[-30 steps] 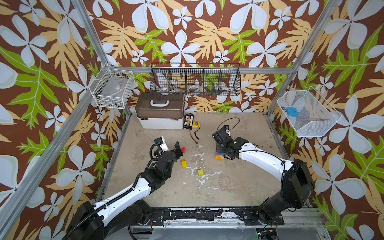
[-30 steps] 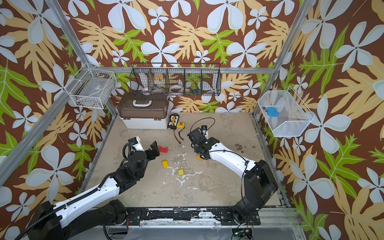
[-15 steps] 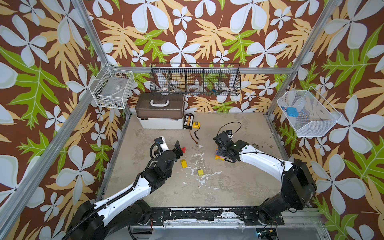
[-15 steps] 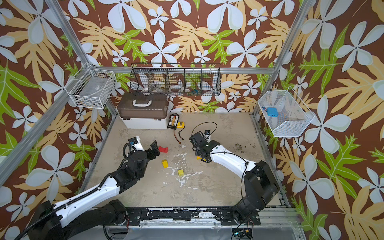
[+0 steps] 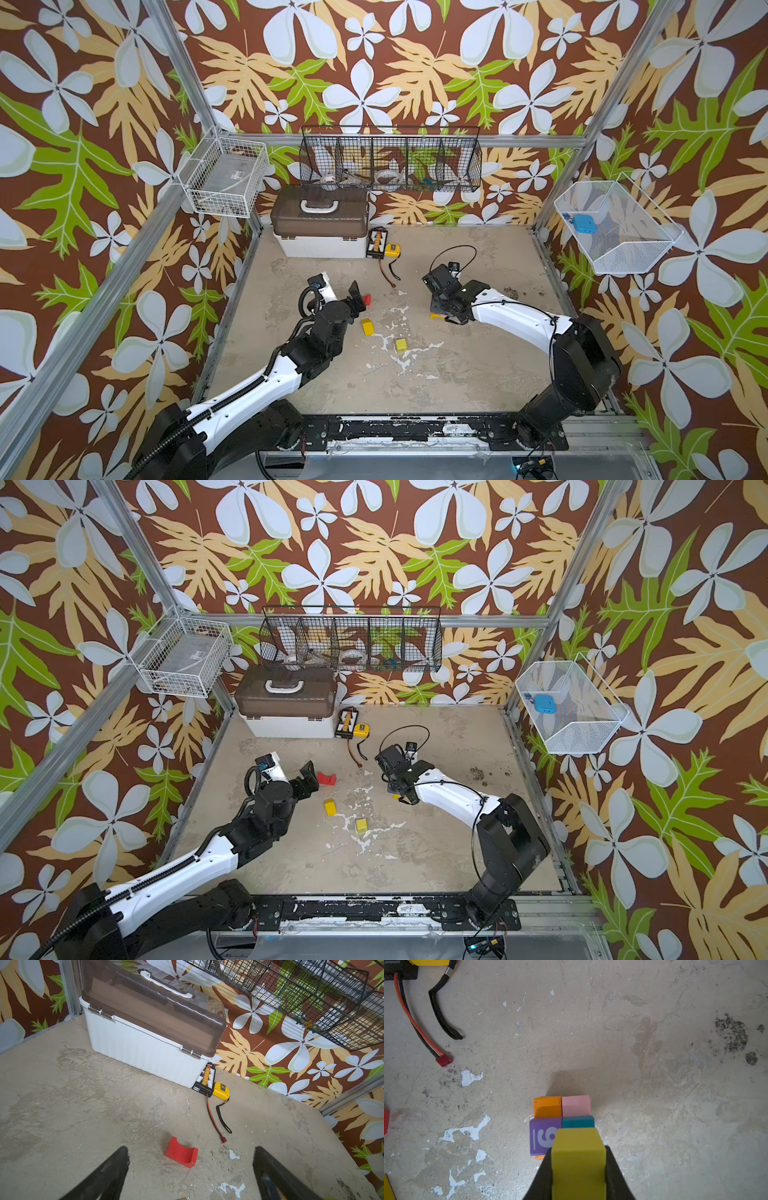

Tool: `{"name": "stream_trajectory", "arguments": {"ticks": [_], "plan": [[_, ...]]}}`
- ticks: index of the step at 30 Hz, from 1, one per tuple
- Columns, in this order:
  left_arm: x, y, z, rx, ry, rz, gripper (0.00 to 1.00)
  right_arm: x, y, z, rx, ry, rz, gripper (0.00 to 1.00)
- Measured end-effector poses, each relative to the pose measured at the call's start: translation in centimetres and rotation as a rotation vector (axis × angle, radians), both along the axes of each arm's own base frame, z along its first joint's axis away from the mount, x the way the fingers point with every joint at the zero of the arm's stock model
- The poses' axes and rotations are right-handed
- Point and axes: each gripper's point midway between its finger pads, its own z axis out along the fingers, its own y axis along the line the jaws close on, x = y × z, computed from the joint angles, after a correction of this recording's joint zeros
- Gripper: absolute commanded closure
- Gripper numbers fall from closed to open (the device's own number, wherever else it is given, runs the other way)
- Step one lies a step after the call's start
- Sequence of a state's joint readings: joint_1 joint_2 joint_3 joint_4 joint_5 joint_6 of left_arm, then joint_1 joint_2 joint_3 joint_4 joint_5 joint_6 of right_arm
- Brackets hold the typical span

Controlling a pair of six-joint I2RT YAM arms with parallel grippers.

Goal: Build the wood block tower
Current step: 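Carry the yellow cube with the right gripper over the tower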

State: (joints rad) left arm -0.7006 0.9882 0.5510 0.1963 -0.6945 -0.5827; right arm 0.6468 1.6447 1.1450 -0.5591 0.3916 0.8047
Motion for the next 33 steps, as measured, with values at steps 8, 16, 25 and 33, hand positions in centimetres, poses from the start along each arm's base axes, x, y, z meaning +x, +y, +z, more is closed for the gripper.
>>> {"name": "stream_trajectory", "arguments": {"ticks": [8,16,25,33], "plan": [[-0.04,-0.01,0.05,-0.001,0.000,-0.002,0.05,0.14,0.07,-0.75,0.000,0.018,-0.001,0.86],[-0.04,-0.03,0.05,-0.002,0.000,-0.004,0.05,0.22,0.20,-0.82,0.013,0.021,0.001,0.81],[-0.04,-0.05,0.05,-0.002,0.000,-0.005,0.05,0.27,0.05,-1.06,0.009,0.026,-0.002,0.79],[-0.03,-0.16,-0.01,-0.003,0.002,-0.011,0.05,0.31,-0.02,-1.09,0.010,0.026,-0.004,0.77]]}}
